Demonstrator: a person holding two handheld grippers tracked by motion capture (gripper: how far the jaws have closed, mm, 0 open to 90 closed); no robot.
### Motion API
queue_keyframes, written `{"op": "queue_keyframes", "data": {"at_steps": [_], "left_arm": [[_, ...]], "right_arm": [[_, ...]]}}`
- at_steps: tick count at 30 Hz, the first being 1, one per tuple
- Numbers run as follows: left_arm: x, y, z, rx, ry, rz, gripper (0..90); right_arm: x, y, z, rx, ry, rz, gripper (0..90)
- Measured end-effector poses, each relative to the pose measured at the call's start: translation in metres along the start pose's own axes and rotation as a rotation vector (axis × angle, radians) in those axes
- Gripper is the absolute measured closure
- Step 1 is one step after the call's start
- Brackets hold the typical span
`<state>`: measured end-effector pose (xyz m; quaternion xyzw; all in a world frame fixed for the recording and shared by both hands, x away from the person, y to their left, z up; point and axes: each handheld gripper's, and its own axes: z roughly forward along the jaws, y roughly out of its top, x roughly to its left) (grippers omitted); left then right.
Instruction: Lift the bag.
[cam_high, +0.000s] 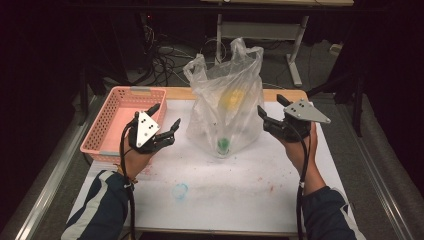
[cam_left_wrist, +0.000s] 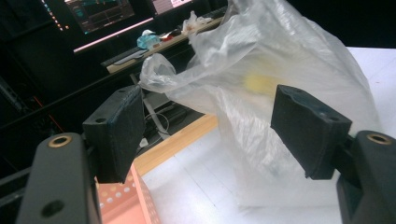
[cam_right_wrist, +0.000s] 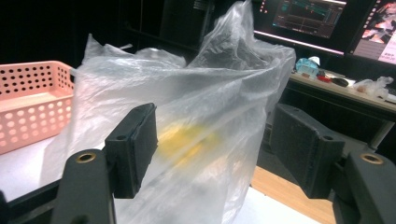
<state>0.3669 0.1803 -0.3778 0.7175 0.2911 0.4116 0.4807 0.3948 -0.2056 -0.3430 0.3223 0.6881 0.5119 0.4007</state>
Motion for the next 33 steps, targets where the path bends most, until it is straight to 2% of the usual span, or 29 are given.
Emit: {"op": "queue_keyframes", "data": {"at_steps": [4,6,9,15,19,26,33], "left_arm": [[-0.001,-0.003,-0.004,0.000,-0.024,0.019,22.0],[-0.003,-0.005,-0.006,0.010,-0.028,0.017,19.8],[-0.004,-0.007,-0.008,0.014,-0.030,0.036,18.3],[-0.007,-0.010,-0.014,0.044,-0.040,0.070,15.7],[-0.010,-0.012,-0.019,0.049,-0.044,0.074,15.7],[-0.013,-0.012,-0.029,0.036,-0.055,0.073,15.7],[-0.016,-0.019,-0.037,0.051,-0.065,0.086,15.7]], "right_arm": [[0.007,-0.007,-0.002,-0.007,0.004,-0.009,27.2],[0.008,-0.009,-0.003,0.001,0.014,-0.003,26.3],[0.010,-0.014,-0.006,0.002,0.025,0.012,24.2],[0.016,-0.018,-0.013,0.015,0.036,-0.005,20.9],[0.018,-0.020,-0.020,0.014,0.043,-0.019,20.8],[0.018,-0.022,-0.032,0.017,0.065,-0.012,21.0],[0.022,-0.028,-0.039,0.029,0.073,-0.021,20.2]]}}
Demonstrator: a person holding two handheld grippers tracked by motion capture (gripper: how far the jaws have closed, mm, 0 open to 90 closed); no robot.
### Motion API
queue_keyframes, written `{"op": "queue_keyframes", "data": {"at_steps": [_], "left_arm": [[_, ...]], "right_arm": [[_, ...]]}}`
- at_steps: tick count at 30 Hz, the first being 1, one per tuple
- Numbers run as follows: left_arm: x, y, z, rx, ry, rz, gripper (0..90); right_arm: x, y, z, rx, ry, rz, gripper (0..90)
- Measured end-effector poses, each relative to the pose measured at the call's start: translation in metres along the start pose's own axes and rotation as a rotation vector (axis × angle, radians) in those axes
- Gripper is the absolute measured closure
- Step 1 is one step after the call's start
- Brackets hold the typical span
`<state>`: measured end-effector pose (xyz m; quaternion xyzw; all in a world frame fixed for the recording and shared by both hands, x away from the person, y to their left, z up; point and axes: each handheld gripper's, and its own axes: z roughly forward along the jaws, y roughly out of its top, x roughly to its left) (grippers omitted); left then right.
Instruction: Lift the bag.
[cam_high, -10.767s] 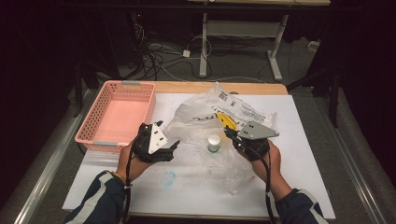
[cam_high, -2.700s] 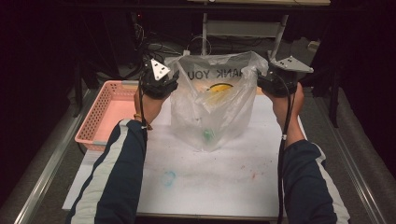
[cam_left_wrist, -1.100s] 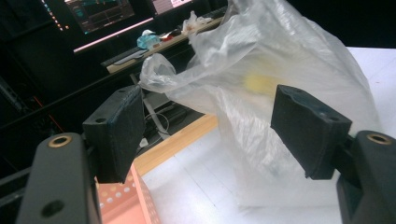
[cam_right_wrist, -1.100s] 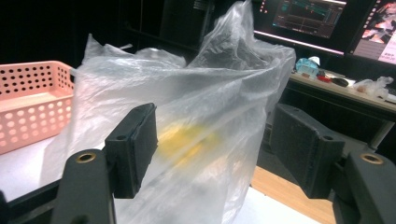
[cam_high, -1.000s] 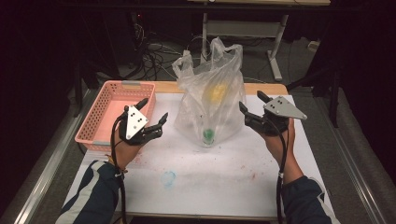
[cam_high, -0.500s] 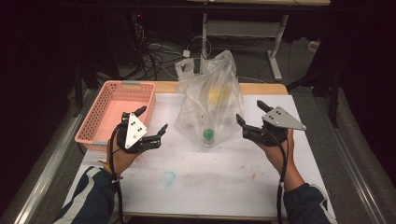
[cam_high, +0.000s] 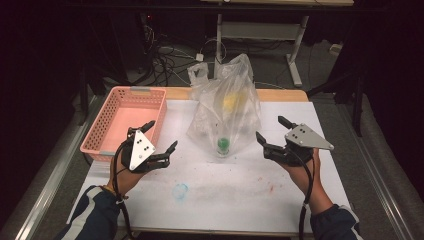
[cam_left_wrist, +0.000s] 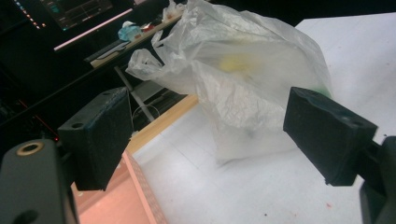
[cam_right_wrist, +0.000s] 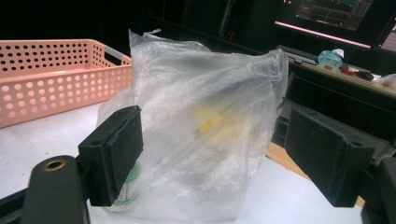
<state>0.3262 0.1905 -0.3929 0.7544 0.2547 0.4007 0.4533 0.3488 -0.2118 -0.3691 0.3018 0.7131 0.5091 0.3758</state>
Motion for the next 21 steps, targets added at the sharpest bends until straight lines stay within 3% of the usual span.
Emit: {"op": "queue_keyframes", "data": {"at_steps": [21], "left_arm": [[-0.003,-0.027,-0.018,0.063,0.026,0.014,15.7]], "right_arm": [[0.006,-0.023,-0.022,0.019,0.011,-0.023,18.6]]}}
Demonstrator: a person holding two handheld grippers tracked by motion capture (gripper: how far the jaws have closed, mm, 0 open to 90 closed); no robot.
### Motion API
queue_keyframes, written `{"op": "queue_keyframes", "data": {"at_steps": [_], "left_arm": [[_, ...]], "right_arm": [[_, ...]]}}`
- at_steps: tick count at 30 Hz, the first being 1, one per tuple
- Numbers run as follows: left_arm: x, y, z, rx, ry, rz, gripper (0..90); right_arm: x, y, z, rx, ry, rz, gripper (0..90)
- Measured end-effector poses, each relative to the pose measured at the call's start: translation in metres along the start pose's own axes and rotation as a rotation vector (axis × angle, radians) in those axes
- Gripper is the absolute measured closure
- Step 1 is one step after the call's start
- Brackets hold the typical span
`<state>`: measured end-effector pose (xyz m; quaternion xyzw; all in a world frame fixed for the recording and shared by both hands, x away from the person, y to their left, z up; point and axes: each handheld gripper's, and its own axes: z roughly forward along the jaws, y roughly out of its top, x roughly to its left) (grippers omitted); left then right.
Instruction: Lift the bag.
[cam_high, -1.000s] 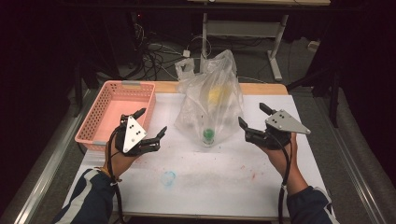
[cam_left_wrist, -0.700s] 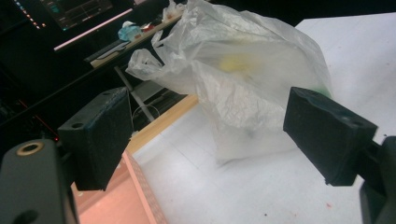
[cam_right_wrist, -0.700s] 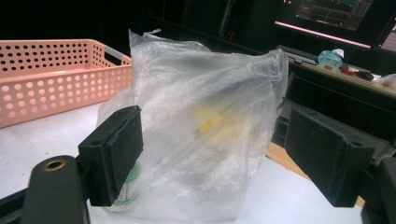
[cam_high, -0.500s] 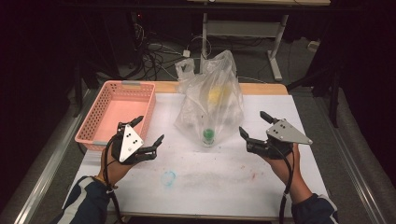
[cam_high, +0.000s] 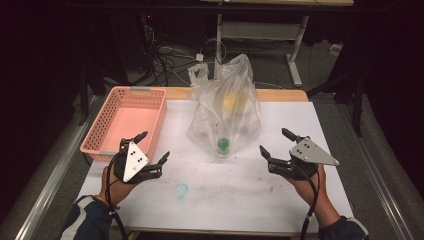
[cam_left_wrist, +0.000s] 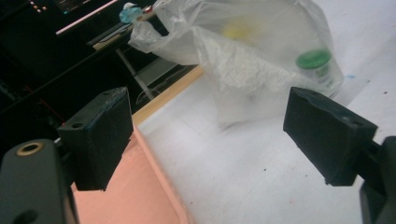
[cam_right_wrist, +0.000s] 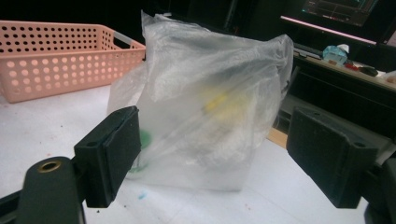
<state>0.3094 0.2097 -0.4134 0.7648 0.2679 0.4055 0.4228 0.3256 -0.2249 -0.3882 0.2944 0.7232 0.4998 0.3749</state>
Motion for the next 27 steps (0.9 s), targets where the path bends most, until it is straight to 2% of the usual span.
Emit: {"op": "queue_keyframes", "data": {"at_steps": [6,11,17,21,27], "left_arm": [[0.000,-0.011,-0.004,0.029,0.008,-0.007,15.7],[-0.002,-0.021,-0.006,0.060,-0.007,-0.004,15.7],[-0.007,-0.031,-0.010,0.066,-0.016,0.025,15.7],[-0.007,-0.040,-0.013,0.075,-0.026,0.019,15.7],[-0.008,-0.055,-0.017,0.128,-0.030,0.012,15.7]], "right_arm": [[0.002,-0.010,-0.004,0.022,-0.005,-0.018,18.3],[0.004,-0.021,-0.008,0.038,-0.003,-0.021,17.9],[0.007,-0.034,-0.013,0.064,-0.008,-0.038,17.5],[0.009,-0.042,-0.016,0.082,0.002,-0.041,16.8],[0.010,-0.053,-0.023,0.102,-0.005,-0.031,16.8]]}}
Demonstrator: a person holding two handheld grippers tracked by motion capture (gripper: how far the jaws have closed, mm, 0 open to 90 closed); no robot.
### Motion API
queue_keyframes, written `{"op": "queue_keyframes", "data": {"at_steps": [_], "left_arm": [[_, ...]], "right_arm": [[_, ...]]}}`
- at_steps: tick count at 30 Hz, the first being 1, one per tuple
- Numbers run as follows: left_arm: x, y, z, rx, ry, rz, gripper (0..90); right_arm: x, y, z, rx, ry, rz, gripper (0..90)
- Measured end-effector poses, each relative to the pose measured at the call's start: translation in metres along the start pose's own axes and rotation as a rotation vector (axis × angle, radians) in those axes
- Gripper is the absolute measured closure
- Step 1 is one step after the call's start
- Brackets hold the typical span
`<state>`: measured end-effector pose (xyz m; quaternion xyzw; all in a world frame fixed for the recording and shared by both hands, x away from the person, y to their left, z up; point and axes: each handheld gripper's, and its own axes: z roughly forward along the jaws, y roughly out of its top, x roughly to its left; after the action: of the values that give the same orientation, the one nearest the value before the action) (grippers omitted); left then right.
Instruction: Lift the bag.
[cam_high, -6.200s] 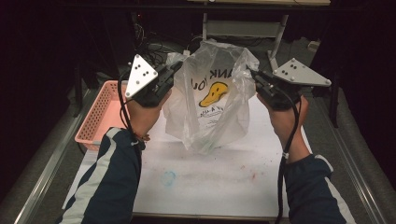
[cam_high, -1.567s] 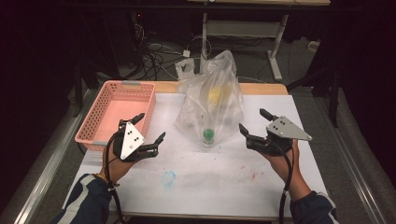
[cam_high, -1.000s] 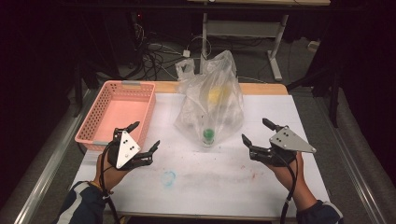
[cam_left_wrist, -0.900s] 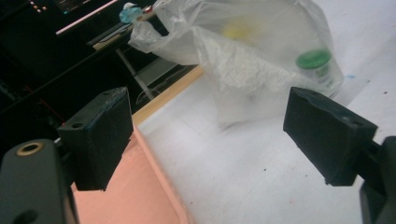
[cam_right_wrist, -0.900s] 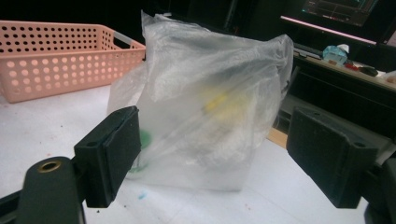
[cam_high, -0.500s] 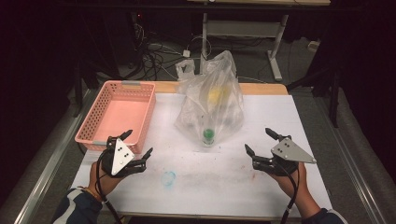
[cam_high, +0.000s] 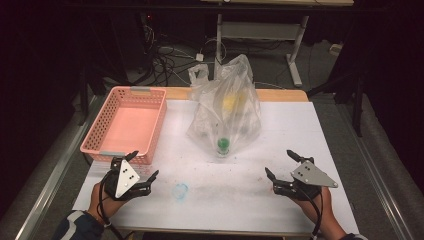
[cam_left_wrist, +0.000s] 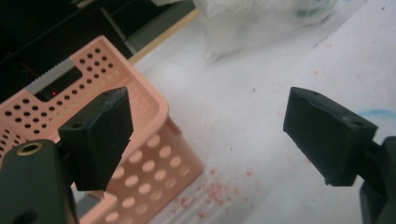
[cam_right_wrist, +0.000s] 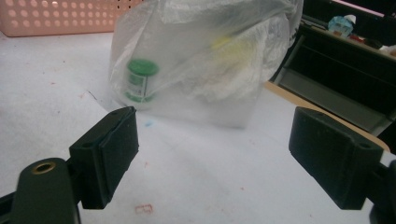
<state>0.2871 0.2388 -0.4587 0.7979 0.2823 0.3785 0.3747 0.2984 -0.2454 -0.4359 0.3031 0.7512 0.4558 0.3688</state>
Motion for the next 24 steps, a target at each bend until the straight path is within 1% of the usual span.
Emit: {"op": "queue_keyframes", "data": {"at_steps": [2,6,10,11,12,13,14,17,20,24], "left_arm": [[-0.001,-0.004,-0.002,0.013,-0.006,-0.016,15.7],[-0.001,-0.009,-0.007,0.027,-0.005,-0.024,15.7],[-0.003,-0.014,-0.010,0.039,-0.016,-0.040,15.7],[-0.003,-0.014,-0.010,0.042,-0.019,-0.041,15.7],[-0.004,-0.014,-0.010,0.041,-0.018,-0.029,15.7],[-0.004,-0.014,-0.010,0.042,-0.020,-0.027,15.7],[-0.006,-0.014,-0.010,0.047,-0.024,-0.033,15.7],[-0.007,-0.013,-0.010,0.048,-0.028,-0.028,15.7],[-0.008,-0.013,-0.010,0.051,-0.030,-0.020,15.7],[-0.008,-0.014,-0.011,0.051,-0.032,-0.019,15.7]], "right_arm": [[0.000,-0.004,-0.001,0.013,0.000,0.017,16.8],[0.003,-0.014,-0.002,0.051,0.006,0.010,16.8],[0.005,-0.024,-0.005,0.077,0.018,0.020,16.9],[0.006,-0.026,-0.006,0.083,0.020,0.020,16.9],[0.006,-0.028,-0.007,0.088,0.021,0.014,16.9],[0.007,-0.030,-0.008,0.092,0.021,0.010,16.9],[0.007,-0.032,-0.009,0.097,0.025,0.010,16.9],[0.008,-0.032,-0.010,0.097,0.022,0.001,16.9],[0.007,-0.030,-0.011,0.084,0.024,0.005,16.9],[0.009,-0.030,-0.011,0.092,0.027,-0.009,16.9]]}}
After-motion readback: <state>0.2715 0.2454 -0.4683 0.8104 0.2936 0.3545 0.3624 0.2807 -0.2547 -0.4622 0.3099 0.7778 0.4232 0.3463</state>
